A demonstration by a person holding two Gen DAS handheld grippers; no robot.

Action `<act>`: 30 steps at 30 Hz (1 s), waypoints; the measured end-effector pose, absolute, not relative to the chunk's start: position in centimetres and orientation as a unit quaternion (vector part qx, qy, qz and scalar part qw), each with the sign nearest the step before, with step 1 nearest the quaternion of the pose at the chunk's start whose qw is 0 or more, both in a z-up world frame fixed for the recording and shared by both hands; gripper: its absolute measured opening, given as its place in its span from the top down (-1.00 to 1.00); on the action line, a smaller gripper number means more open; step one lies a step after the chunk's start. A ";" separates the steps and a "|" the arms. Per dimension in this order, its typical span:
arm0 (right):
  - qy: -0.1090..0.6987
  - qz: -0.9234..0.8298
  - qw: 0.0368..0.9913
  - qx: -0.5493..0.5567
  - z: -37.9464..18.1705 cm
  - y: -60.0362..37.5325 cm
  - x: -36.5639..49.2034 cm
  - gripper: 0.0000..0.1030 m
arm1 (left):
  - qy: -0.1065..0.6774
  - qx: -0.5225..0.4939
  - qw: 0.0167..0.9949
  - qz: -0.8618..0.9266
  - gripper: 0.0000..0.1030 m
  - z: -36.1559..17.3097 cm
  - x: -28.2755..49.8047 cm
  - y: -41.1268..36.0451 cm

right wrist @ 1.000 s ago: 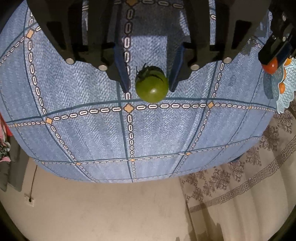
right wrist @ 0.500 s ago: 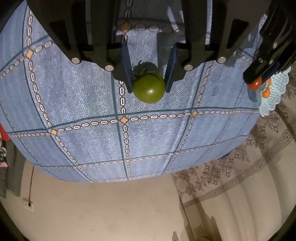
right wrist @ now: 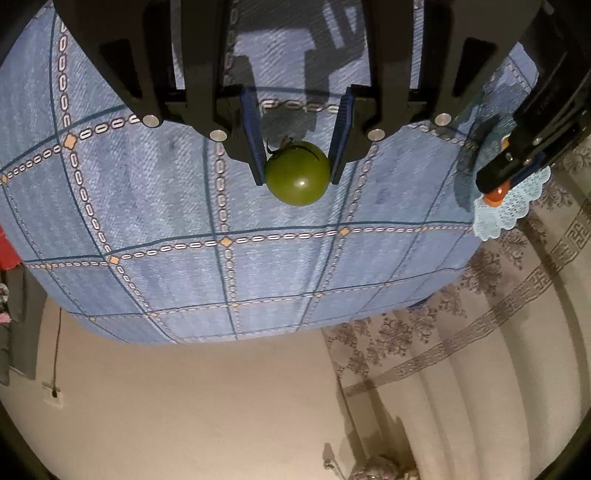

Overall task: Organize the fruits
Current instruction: 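Carry both tomatoes over the basket with the left and right grippers, then open the left gripper to drop the red tomato into the basket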

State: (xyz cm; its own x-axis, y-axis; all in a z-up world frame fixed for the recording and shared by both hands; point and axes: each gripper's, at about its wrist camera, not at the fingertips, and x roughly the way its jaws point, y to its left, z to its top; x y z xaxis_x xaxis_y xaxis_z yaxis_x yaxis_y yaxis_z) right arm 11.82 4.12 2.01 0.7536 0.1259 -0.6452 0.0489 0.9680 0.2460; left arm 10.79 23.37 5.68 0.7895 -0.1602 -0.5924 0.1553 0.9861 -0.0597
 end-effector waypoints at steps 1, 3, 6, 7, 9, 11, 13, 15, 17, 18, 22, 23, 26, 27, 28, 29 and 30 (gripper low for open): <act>0.350 0.024 0.928 0.123 2.1 4.4 11.8 0.33 | 0.312 -0.004 0.947 -0.081 0.50 5.8 10.7 23.8; 0.348 0.031 0.930 0.117 2.5 5.2 11.6 0.33 | 0.307 -0.004 0.949 -0.075 0.50 6.0 10.2 24.8; 0.346 0.043 0.931 0.113 3.0 6.3 11.4 0.33 | 0.301 -0.003 0.951 -0.068 0.50 6.3 9.7 26.3; 0.345 0.049 0.931 0.113 3.2 6.9 11.3 0.33 | 0.300 -0.004 0.952 -0.063 0.50 6.4 9.5 26.9; 0.344 0.063 0.930 0.111 3.7 7.9 11.4 0.33 | 0.297 -0.007 0.953 -0.052 0.50 6.6 9.3 28.4; 0.343 0.077 0.930 0.108 4.1 9.2 11.5 0.33 | 0.296 -0.009 0.954 -0.041 0.50 6.6 9.2 29.7; 0.341 0.091 0.930 0.103 4.6 10.5 11.6 0.33 | 0.297 -0.009 0.954 -0.028 0.50 6.6 9.2 31.1; 0.340 0.107 0.929 0.096 5.1 11.9 11.7 0.33 | 0.299 -0.009 0.954 -0.021 0.50 6.4 9.3 32.3; 0.342 0.123 0.927 0.093 5.5 13.2 11.9 0.33 | 0.302 -0.011 0.953 -0.008 0.50 6.3 9.3 33.8; 0.342 0.131 0.926 0.089 5.7 14.0 12.0 0.33 | 0.302 -0.013 0.953 -0.003 0.50 6.2 9.3 34.3; 0.342 0.155 0.924 0.074 6.4 16.7 12.4 0.33 | 0.306 -0.024 0.952 0.009 0.50 6.0 9.2 36.4; 0.343 0.163 0.922 0.071 6.6 17.5 12.5 0.33 | 0.308 -0.027 0.951 0.009 0.50 5.8 9.3 36.8; 0.347 0.177 0.919 0.061 6.6 19.2 12.7 0.33 | 0.315 -0.035 0.948 0.011 0.49 5.4 9.3 37.6; 0.349 0.182 0.917 0.055 6.6 19.9 12.8 0.33 | 0.318 -0.039 0.947 0.013 0.49 5.3 9.3 37.9; 0.351 0.185 0.916 0.051 6.6 20.5 12.9 0.33 | 0.320 -0.043 0.946 0.014 0.46 5.1 9.4 38.1; 0.352 0.188 0.916 0.048 6.6 21.0 13.0 0.33 | 0.322 -0.049 0.945 0.015 0.29 5.0 9.5 38.3; 0.355 0.191 0.914 0.045 6.5 21.5 13.2 0.33 | 0.321 -0.052 0.945 0.017 0.14 5.0 9.4 38.4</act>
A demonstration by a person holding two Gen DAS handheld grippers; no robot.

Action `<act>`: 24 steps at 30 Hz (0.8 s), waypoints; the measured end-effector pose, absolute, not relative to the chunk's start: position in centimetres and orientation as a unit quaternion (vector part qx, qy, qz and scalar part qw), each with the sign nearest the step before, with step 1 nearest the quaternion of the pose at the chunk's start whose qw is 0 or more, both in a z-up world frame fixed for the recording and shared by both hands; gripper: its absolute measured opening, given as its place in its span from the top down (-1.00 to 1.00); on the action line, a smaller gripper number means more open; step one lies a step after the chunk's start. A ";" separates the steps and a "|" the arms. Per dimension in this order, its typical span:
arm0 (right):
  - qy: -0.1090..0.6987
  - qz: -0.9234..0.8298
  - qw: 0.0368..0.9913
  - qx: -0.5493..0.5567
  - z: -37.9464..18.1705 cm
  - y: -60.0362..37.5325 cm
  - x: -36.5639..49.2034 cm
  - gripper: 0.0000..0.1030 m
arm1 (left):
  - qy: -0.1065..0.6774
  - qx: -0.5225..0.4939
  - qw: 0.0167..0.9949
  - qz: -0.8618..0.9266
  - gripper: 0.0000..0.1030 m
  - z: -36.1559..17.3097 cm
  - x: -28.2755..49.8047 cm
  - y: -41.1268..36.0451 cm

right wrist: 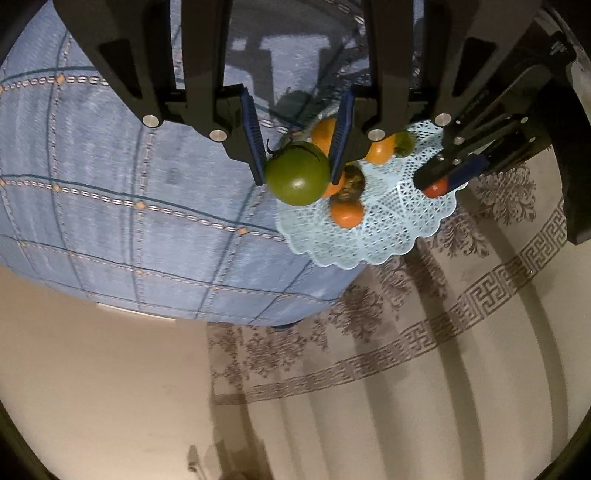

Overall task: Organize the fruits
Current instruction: 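Open the left gripper to drop the red tomato into the basket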

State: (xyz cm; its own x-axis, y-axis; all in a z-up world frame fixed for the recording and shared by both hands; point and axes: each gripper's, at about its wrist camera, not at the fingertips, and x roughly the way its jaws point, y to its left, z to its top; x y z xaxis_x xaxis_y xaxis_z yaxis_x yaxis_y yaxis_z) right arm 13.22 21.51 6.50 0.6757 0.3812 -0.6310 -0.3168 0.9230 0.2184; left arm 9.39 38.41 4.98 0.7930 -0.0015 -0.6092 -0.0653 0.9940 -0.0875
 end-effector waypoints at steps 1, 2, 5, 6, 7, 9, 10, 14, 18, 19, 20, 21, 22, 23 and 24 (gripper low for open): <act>0.356 0.194 0.913 0.043 6.4 21.9 13.3 0.33 | 0.319 -0.056 0.946 0.022 -0.13 5.0 9.3 38.7; 0.357 0.196 0.912 0.042 6.3 22.1 13.3 0.33 | 0.317 -0.060 0.946 0.025 -0.23 5.0 9.3 38.9; 0.364 0.208 0.907 0.041 6.0 23.1 13.3 0.32 | 0.317 -0.066 0.946 0.028 -0.26 5.0 9.3 39.5; 0.366 0.212 0.905 0.042 5.9 23.2 13.3 0.32 | 0.316 -0.068 0.946 0.031 -0.28 5.1 9.2 39.8; 0.369 0.215 0.903 0.043 5.7 23.4 13.3 0.32 | 0.315 -0.070 0.946 0.035 -0.31 5.1 9.2 40.1; 0.373 0.220 0.901 0.044 5.4 23.6 13.3 0.32 | 0.313 -0.073 0.946 0.040 -0.33 5.2 9.1 40.5; 0.373 0.222 0.900 0.043 5.3 23.7 13.3 0.32 | 0.313 -0.074 0.946 0.042 -0.33 5.2 9.1 40.6; 0.383 0.231 0.894 0.042 4.8 24.0 13.2 0.30 | 0.309 -0.077 0.947 0.048 -0.45 5.4 9.0 41.0; 0.368 0.228 0.900 0.047 5.1 23.7 12.8 -0.09 | 0.305 -0.077 0.948 0.053 -0.52 5.7 8.8 41.2; 0.367 0.226 0.901 0.047 5.2 23.5 12.7 -0.09 | 0.304 -0.077 0.948 0.054 -0.54 5.8 8.8 41.2; 0.365 0.226 0.902 0.050 5.3 23.3 12.7 -0.09 | 0.303 -0.077 0.948 0.055 -0.56 5.8 8.8 41.2; 0.362 0.222 0.904 0.054 5.3 22.8 12.6 -0.09 | 0.303 -0.077 0.948 0.056 -0.58 5.9 8.7 41.2; 0.360 0.217 0.906 0.056 5.4 22.5 12.6 -0.09 | 0.302 -0.076 0.948 0.056 -0.61 5.9 8.7 41.2; 0.358 0.213 0.907 0.058 5.4 22.1 12.5 -0.09 | 0.302 -0.076 0.949 0.057 -0.65 6.0 8.7 41.1; 0.356 0.209 0.909 0.061 5.4 21.7 12.4 -0.09 | 0.301 -0.074 0.949 0.058 -0.66 6.0 8.6 41.1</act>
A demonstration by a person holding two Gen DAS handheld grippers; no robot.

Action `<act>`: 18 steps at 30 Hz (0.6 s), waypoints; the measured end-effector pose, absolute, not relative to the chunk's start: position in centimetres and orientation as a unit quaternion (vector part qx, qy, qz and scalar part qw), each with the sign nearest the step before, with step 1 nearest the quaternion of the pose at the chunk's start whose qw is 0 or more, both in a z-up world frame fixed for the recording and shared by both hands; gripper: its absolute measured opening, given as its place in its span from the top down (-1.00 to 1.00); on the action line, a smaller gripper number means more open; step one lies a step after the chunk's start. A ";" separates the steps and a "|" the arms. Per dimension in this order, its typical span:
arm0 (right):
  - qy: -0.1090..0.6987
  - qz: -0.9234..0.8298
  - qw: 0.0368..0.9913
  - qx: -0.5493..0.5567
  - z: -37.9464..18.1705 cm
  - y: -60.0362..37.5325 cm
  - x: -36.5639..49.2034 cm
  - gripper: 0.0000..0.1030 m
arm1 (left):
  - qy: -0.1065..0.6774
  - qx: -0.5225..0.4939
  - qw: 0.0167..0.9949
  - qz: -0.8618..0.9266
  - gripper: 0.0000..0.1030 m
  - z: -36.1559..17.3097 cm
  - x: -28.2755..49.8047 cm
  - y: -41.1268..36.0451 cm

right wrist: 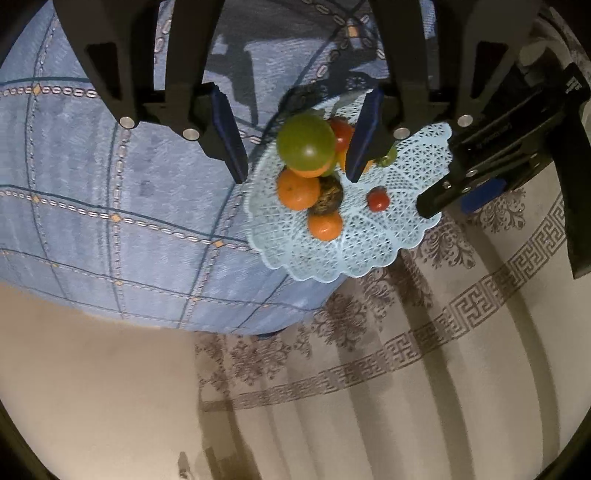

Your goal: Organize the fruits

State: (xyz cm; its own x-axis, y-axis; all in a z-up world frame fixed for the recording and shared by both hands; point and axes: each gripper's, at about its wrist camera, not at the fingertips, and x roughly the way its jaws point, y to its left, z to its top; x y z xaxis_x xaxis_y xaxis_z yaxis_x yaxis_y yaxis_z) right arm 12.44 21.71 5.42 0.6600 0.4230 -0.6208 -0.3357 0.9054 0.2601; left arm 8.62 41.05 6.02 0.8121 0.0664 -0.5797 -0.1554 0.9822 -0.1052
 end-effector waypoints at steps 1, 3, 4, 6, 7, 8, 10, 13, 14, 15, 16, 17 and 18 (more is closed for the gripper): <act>0.355 0.206 0.910 0.064 5.4 21.5 12.4 -0.09 | 0.300 -0.072 0.949 0.059 -0.68 6.1 8.5 41.0; 0.354 0.200 0.911 0.073 5.3 20.8 12.4 -0.09 | 0.299 -0.070 0.950 0.060 -0.69 6.2 8.3 40.8; 0.354 0.198 0.911 0.077 5.2 20.5 12.3 -0.09 | 0.298 -0.069 0.950 0.060 -0.72 6.2 8.3 40.8; 0.353 0.197 0.911 0.083 5.1 20.0 12.2 -0.09 | 0.296 -0.067 0.951 0.062 -0.78 6.4 8.1 40.7; 0.352 0.196 0.911 0.084 5.1 19.9 12.0 -0.09 | 0.296 -0.067 0.951 0.063 -0.79 6.4 8.0 40.7; 0.350 0.195 0.912 0.084 5.1 19.8 11.9 -0.09 | 0.296 -0.067 0.951 0.064 -0.80 6.4 7.9 40.7; 0.346 0.193 0.915 0.080 5.1 19.7 11.6 -0.09 | 0.297 -0.068 0.950 0.064 -0.80 6.4 7.5 40.6; 0.343 0.191 0.917 0.075 5.1 19.7 11.2 -0.09 | 0.299 -0.064 0.950 0.062 -0.80 6.4 7.1 40.2; 0.343 0.192 0.916 0.075 5.1 19.6 11.2 -0.09 | 0.300 -0.062 0.950 0.062 -0.81 6.3 6.9 40.1; 0.345 0.194 0.915 0.075 4.9 19.5 11.1 -0.09 | 0.301 -0.061 0.950 0.061 -0.82 6.3 6.7 39.9; 0.346 0.195 0.915 0.075 4.9 19.4 10.9 -0.09 | 0.302 -0.060 0.950 0.061 -0.83 6.3 6.6 39.8; 0.345 0.195 0.915 0.076 4.8 19.3 10.8 -0.09 | 0.302 -0.059 0.950 0.061 -0.83 6.2 6.5 39.6; 0.345 0.195 0.915 0.077 4.8 19.2 10.8 -0.09 | 0.303 -0.058 0.949 0.061 -0.84 6.2 6.3 39.5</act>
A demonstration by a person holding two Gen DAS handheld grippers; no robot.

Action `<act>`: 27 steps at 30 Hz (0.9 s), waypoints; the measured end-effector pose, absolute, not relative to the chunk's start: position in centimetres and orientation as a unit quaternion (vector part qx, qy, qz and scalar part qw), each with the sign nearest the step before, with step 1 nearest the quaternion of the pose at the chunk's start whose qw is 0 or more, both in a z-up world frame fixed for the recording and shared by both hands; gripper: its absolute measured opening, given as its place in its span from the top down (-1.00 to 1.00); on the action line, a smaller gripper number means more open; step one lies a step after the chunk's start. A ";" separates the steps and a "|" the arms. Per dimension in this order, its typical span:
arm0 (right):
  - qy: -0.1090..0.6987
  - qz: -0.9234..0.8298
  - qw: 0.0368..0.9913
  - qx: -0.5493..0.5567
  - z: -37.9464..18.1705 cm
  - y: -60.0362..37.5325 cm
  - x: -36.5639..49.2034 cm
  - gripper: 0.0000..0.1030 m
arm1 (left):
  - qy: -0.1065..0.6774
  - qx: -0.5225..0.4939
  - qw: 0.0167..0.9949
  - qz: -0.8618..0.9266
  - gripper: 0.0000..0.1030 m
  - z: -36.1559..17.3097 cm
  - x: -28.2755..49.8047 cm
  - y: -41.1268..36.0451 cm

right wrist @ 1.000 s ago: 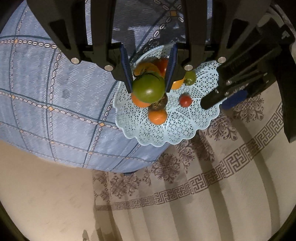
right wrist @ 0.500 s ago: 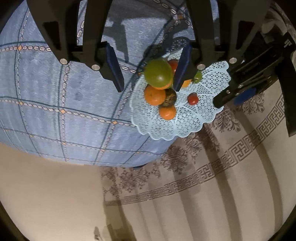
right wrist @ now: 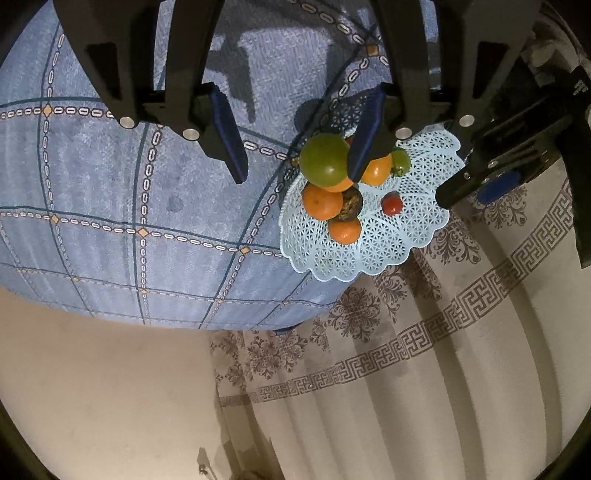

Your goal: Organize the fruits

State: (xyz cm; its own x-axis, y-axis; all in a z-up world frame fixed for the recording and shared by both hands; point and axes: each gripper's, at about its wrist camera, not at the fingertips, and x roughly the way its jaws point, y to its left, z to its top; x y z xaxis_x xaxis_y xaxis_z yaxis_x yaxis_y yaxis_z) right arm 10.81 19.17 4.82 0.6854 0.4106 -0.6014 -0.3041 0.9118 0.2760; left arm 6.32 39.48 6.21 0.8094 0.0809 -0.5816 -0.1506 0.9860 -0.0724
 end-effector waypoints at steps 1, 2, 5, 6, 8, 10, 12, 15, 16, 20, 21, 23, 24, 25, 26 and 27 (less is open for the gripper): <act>0.346 0.196 0.914 0.079 4.8 19.0 10.8 -0.09 | 0.303 -0.057 0.949 0.061 -0.84 6.2 6.2 39.4; 0.347 0.198 0.913 0.082 4.7 18.9 10.8 -0.09 | 0.304 -0.057 0.949 0.062 -0.84 6.1 6.1 39.3; 0.350 0.200 0.911 0.082 4.3 19.0 10.8 -0.24 | 0.307 -0.056 0.948 0.063 -0.85 6.0 5.7 39.1; 0.354 0.201 0.910 0.079 4.2 19.3 10.9 -0.24 | 0.307 -0.055 0.948 0.064 -0.85 5.9 5.6 38.9; 0.362 0.205 0.906 0.074 3.7 19.8 11.2 -0.24 | 0.309 -0.053 0.948 0.064 -0.85 5.9 5.3 38.7; 0.367 0.212 0.903 0.068 3.2 20.3 11.1 -0.24 | 0.310 -0.050 0.947 0.065 -0.85 5.9 5.1 38.5; 0.362 0.218 0.904 0.066 3.2 20.2 10.7 -0.24 | 0.310 -0.047 0.947 0.066 -0.85 5.8 4.8 38.4; 0.354 0.217 0.907 0.072 3.7 19.5 10.4 -0.24 | 0.312 -0.044 0.947 0.070 -0.86 5.8 4.5 38.4; 0.351 0.215 0.908 0.076 3.9 19.0 10.4 -0.24 | 0.313 -0.043 0.946 0.070 -0.86 5.8 4.4 38.3; 0.351 0.195 0.912 0.088 3.9 16.4 10.2 -0.24 | 0.313 -0.039 0.947 0.067 -0.86 5.8 4.2 38.0; 0.356 0.186 0.911 0.095 3.5 15.4 10.2 -0.24 | 0.313 -0.039 0.947 0.066 -0.86 5.8 4.2 38.0; 0.367 0.174 0.907 0.108 2.8 13.8 10.3 -0.24 | 0.314 -0.038 0.946 0.062 -0.86 5.7 4.2 37.7; 0.376 0.166 0.904 0.120 2.2 12.7 10.2 -0.24 | 0.315 -0.038 0.946 0.061 -0.86 5.6 4.3 37.6; 0.383 0.163 0.900 0.129 1.9 12.0 10.1 -0.24 | 0.317 -0.036 0.946 0.058 -0.86 5.6 4.2 37.4; 0.387 0.163 0.898 0.132 1.6 11.6 9.9 -0.24 | 0.318 -0.034 0.946 0.056 -0.86 5.5 4.2 37.2; 0.393 0.162 0.896 0.131 1.2 11.1 9.5 -0.24 | 0.318 -0.032 0.946 0.054 -0.87 5.4 4.3 37.0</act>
State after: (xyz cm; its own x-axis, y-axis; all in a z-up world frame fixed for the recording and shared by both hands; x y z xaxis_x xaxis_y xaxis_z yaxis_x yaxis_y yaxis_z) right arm 9.50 11.15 1.23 0.6383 0.3934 -0.6617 -0.1882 0.9132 0.3614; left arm 4.26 37.00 5.42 0.7914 0.0813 -0.6058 -0.1226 0.9921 -0.0270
